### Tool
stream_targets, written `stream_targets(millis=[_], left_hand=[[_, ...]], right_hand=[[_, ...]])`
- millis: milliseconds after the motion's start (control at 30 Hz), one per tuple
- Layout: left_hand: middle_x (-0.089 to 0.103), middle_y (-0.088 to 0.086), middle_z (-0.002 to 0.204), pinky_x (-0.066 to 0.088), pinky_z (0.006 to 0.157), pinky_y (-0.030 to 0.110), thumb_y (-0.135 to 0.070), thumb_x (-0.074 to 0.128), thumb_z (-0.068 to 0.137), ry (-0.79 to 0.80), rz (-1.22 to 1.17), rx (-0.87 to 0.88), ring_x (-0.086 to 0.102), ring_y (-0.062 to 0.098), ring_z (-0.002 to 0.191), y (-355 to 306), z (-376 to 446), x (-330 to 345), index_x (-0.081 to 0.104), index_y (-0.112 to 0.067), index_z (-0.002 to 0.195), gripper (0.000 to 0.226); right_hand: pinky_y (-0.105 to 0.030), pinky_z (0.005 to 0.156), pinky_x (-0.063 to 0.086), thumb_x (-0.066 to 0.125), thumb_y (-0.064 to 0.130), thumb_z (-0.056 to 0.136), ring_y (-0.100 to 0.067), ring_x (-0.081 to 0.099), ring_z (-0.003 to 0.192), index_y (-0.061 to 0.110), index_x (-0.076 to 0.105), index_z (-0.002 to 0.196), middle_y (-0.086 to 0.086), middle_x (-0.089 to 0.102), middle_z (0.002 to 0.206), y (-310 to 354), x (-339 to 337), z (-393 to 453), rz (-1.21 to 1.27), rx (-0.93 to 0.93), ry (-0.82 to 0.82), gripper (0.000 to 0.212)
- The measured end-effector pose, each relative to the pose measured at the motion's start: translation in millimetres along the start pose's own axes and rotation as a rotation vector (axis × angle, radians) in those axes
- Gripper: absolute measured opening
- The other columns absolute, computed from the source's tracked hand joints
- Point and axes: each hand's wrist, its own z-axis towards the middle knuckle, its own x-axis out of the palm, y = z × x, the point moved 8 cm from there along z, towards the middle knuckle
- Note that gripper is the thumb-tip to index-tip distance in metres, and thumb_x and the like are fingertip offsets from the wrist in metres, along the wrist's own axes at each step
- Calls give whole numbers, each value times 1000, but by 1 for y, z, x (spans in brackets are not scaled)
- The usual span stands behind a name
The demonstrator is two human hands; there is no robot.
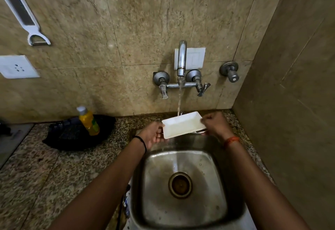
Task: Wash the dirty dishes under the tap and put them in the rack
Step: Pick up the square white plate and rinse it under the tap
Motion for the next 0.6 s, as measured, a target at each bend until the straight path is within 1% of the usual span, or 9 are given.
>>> stream_targets(millis=[67, 133, 167, 233, 300, 400, 500, 567, 600], left_hand=[[64, 10, 86, 56, 48, 26, -9, 41, 95, 0, 77, 61, 61, 20, 71, -13, -6, 0, 55, -4, 112, 22], [65, 8, 84, 53, 43, 25, -4, 45, 93, -34, 130, 142, 61, 19, 67, -27, -10, -4, 59, -9, 113, 25], [65, 7, 83, 51, 43, 24, -2, 47, 91, -58, 154, 186, 60, 18, 64, -33, -11, -8, 62, -12, 113, 29], [65, 6, 85, 48, 50, 22, 1, 49, 88, -76, 209, 259, 59, 16, 62, -42, -12, -14, 65, -18, 116, 37], [68, 5, 97, 50, 53, 21, 3, 49, 89, -86, 241, 318, 62, 12, 71, -48, -16, -18, 62, -22, 125, 46], [66, 3, 109, 52, 53, 16, 10, 46, 90, -80, 181, 364, 64, 13, 83, -49, -17, -27, 57, -15, 131, 49], [66, 5, 114, 54, 66, 24, 8, 46, 92, -103, 77, 347, 63, 19, 95, -38, -11, -41, 54, -12, 135, 47], [66, 6, 112, 51, 70, 29, 5, 46, 93, -119, -3, 294, 63, 20, 91, -24, -5, -49, 55, -15, 133, 46], [66, 6, 110, 51, 71, 30, 4, 45, 93, -113, -47, 259, 63, 19, 87, -17, -2, -51, 55, -18, 131, 45]], right_hand=[[-27, 42, 55, 55, -2, 90, -20, 61, 62, -5, 65, 100, -13, 62, 82, -20, 11, 0, 112, 96, 37, 14], [-27, 41, 55, 53, -5, 90, -20, 61, 65, -8, 61, 106, -15, 62, 84, -37, 28, -2, 202, 157, 102, 18], [-28, 40, 55, 51, -6, 91, -20, 62, 64, -7, 60, 108, -14, 62, 82, -45, 37, -3, 235, 179, 135, 19], [-29, 41, 55, 49, -6, 92, -17, 64, 57, 0, 59, 108, -11, 64, 79, -53, 54, -6, 277, 200, 188, 20], [-28, 42, 54, 51, -4, 92, -15, 66, 55, 5, 58, 109, -12, 66, 84, -57, 64, -6, 301, 198, 204, 21], [-27, 44, 54, 54, -2, 92, -18, 65, 63, 7, 59, 112, -14, 68, 93, -53, 68, -8, 357, 158, 178, 22], [-24, 52, 57, 59, -2, 90, -19, 66, 74, -1, 60, 120, -16, 68, 109, -41, 61, -6, 357, 50, 147, 30], [-23, 60, 59, 62, -2, 88, -17, 67, 78, -1, 62, 120, -14, 68, 110, -29, 53, -5, 302, -42, 132, 32], [-25, 65, 59, 64, -2, 87, -16, 68, 79, 0, 64, 118, -13, 70, 109, -22, 48, -4, 270, -87, 127, 31]])
